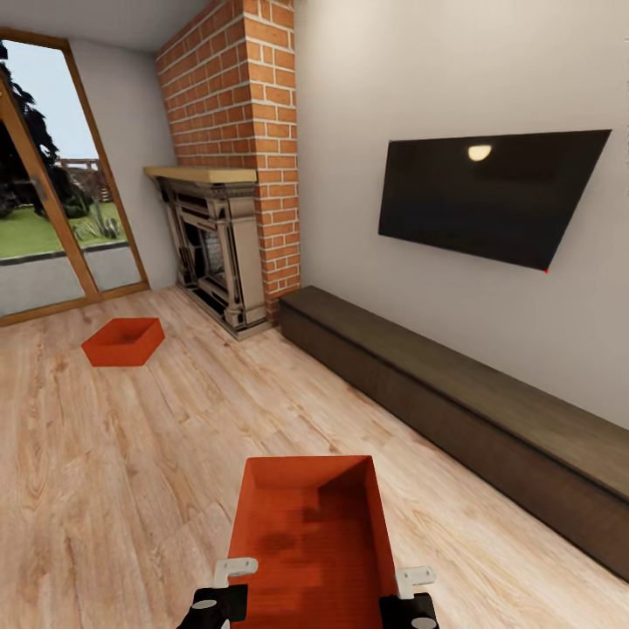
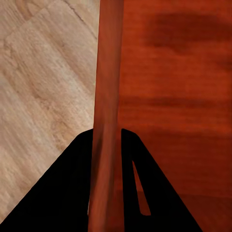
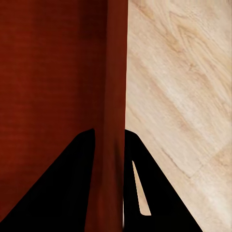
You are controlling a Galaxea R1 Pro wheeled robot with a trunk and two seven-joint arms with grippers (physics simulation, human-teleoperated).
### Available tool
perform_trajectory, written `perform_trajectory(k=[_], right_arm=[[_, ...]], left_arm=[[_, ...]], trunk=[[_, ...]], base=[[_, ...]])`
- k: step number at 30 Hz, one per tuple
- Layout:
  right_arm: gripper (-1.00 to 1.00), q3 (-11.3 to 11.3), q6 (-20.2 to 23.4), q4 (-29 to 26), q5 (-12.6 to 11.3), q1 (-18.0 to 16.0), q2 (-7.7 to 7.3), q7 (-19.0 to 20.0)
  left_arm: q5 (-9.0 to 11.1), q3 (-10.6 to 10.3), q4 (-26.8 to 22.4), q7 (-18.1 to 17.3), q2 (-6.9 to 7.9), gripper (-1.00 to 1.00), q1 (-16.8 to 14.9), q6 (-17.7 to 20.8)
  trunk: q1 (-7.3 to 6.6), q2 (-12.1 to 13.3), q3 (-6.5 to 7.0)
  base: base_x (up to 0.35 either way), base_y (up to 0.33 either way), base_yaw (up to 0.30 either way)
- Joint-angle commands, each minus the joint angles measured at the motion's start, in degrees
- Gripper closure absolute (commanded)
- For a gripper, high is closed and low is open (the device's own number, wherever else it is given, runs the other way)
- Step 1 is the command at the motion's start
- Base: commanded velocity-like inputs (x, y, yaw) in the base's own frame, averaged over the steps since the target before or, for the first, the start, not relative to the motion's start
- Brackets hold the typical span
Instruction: Move the two storage containers from the living room to the garage. In the garage, place one container on the floor and stack the other container on top of it (either order is fine).
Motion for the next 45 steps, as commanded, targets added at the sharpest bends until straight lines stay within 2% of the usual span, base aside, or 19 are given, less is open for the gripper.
perform_trajectory(k=[1, 12, 45], right_arm=[[1.00, 0.20, -0.22, 0.12, -0.50, -0.05, -0.06, -0.54], [1.00, 0.20, -0.14, 0.12, -0.49, -0.05, -0.06, -0.37], [1.00, 0.20, -0.13, 0.12, -0.53, -0.05, -0.06, -0.34]], left_arm=[[0.09, -0.11, -0.14, 0.31, -0.01, 1.00, -0.01, 0.35], [0.09, -0.11, -0.14, 0.27, -0.01, 1.00, -0.01, 0.36], [0.09, -0.11, -0.14, 0.25, -0.01, 1.00, -0.01, 0.35]], trunk=[[0.00, -0.03, 0.04], [0.00, -0.03, 0.55], [0.00, -0.03, 0.56]], base=[[0.000, 0.000, 0.000], [0.000, 0.000, 0.031], [0.000, 0.000, 0.295]])
